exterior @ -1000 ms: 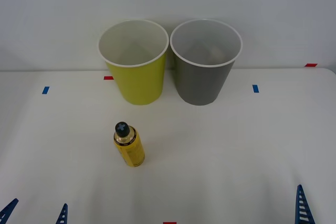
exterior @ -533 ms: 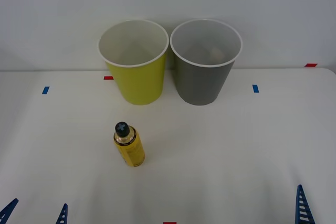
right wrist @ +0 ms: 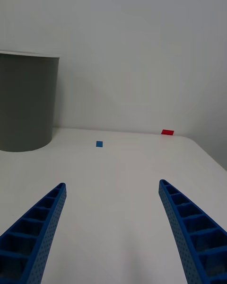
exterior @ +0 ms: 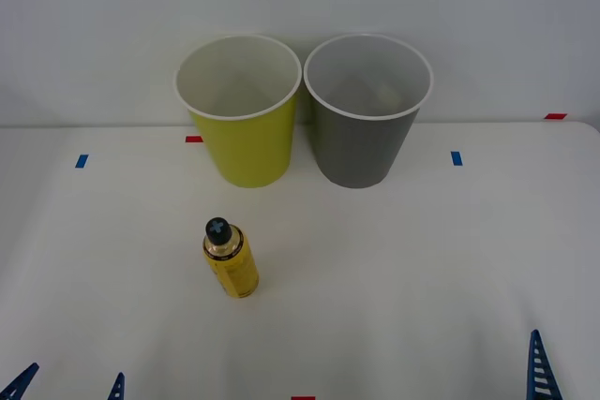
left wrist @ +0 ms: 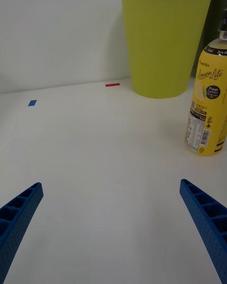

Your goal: Put cans in the gray bin and PET bottles in the light green bin.

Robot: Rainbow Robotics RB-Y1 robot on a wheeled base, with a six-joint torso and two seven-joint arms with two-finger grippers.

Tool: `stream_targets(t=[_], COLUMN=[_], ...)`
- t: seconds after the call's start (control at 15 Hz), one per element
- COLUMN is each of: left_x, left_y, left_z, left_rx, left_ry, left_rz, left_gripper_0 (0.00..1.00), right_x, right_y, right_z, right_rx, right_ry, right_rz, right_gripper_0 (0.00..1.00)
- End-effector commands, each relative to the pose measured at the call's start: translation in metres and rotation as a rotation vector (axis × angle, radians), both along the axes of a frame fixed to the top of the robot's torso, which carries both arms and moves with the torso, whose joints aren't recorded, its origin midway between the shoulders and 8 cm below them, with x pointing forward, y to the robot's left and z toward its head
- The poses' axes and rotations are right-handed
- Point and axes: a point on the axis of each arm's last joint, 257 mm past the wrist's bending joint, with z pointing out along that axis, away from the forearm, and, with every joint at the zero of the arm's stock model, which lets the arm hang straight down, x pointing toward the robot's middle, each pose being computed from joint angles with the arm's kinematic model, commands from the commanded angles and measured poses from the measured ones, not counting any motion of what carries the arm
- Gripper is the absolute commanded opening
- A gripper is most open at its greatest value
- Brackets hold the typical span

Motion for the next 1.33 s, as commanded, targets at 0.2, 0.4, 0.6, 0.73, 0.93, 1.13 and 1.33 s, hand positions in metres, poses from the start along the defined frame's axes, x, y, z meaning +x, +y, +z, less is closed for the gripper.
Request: stream_targets(t=[0.2, 0.4, 0.6, 0.73, 0.93, 1.13, 1.33], left_x=[0.005, 0.011, 0.023, 0.033, 0.043, 0.057, 0.078], left_y=[-0.012, -0.028, -0.052, -0.064, -0.076, -0.083, -0.093], left_z=[0.018, 0.025, 0.015, 0.010, 0.011, 0.010, 0.012], left_rx=[0.071, 0.110, 0.095, 0.092, 0.093, 0.078, 0.058], left_ry=[-0.064, -0.096, -0.116, -0.133, -0.147, -0.162, -0.188], left_rz=[-0.084, -0.166, -0.275, -0.346, -0.413, -0.432, -0.458], left_gripper_0=[1.00, 1.00, 1.00, 1.00, 1.00, 1.00, 1.00], right_x=[0.000, 0.000, 0.000, 0.000, 0.000, 0.000, 0.000], right_y=[0.000, 0.000, 0.000, 0.000, 0.000, 0.000, 0.000], right_z=[0.000, 0.000, 0.000, 0.000, 0.000, 0.000, 0.000], right_rx=[0.000, 0.000, 0.000, 0.000, 0.000, 0.000, 0.000], right_ry=[0.000, 0.000, 0.000, 0.000, 0.000, 0.000, 0.000], right_rz=[0.000, 0.000, 0.000, 0.000, 0.000, 0.000, 0.000], right_gripper_0=[0.64, 0.65, 0.65, 0.65, 0.64, 0.64, 0.65])
